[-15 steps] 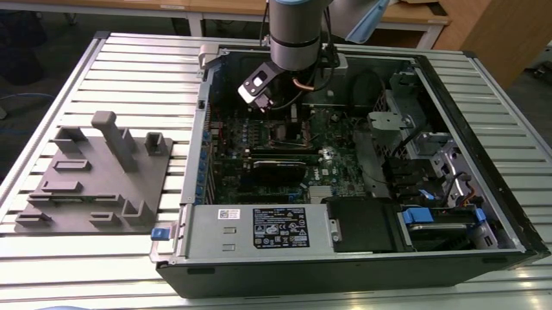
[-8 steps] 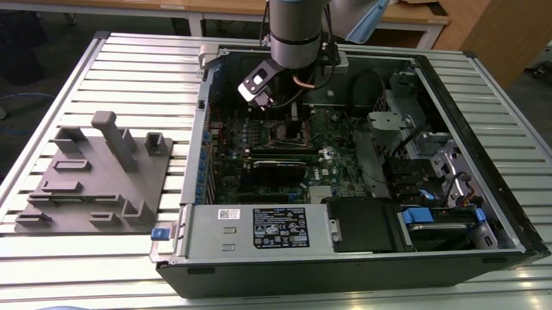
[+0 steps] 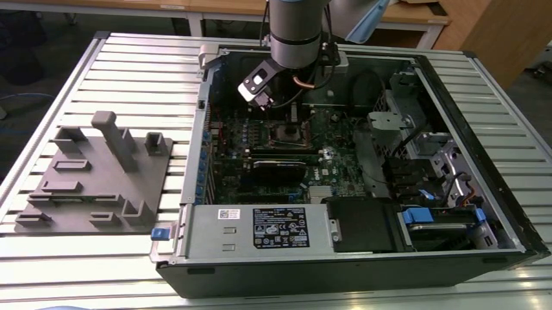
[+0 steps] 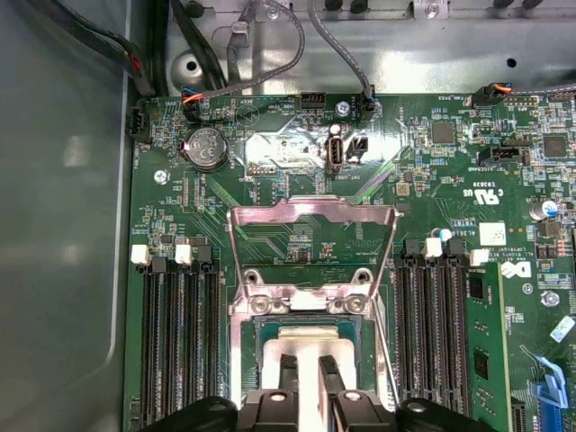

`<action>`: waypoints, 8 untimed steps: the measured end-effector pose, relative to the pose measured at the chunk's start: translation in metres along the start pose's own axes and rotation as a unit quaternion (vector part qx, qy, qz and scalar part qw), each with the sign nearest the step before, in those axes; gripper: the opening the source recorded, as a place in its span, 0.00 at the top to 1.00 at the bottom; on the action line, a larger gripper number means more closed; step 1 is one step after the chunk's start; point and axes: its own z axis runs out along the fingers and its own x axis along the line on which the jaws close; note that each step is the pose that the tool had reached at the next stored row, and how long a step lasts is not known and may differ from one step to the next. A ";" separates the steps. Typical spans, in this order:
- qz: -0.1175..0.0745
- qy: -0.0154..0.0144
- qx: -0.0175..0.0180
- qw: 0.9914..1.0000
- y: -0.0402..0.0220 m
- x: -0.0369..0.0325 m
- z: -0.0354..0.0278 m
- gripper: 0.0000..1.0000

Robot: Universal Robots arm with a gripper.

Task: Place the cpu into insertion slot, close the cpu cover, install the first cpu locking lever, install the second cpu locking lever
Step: 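Place the cpu into insertion slot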

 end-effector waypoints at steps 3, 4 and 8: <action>0.000 0.000 0.000 1.000 0.0000 0.0000 0.0000 0.77; 0.000 0.000 0.000 1.000 0.0000 0.0000 0.0000 0.77; 0.000 0.001 0.000 1.000 0.0000 0.0000 0.0000 0.77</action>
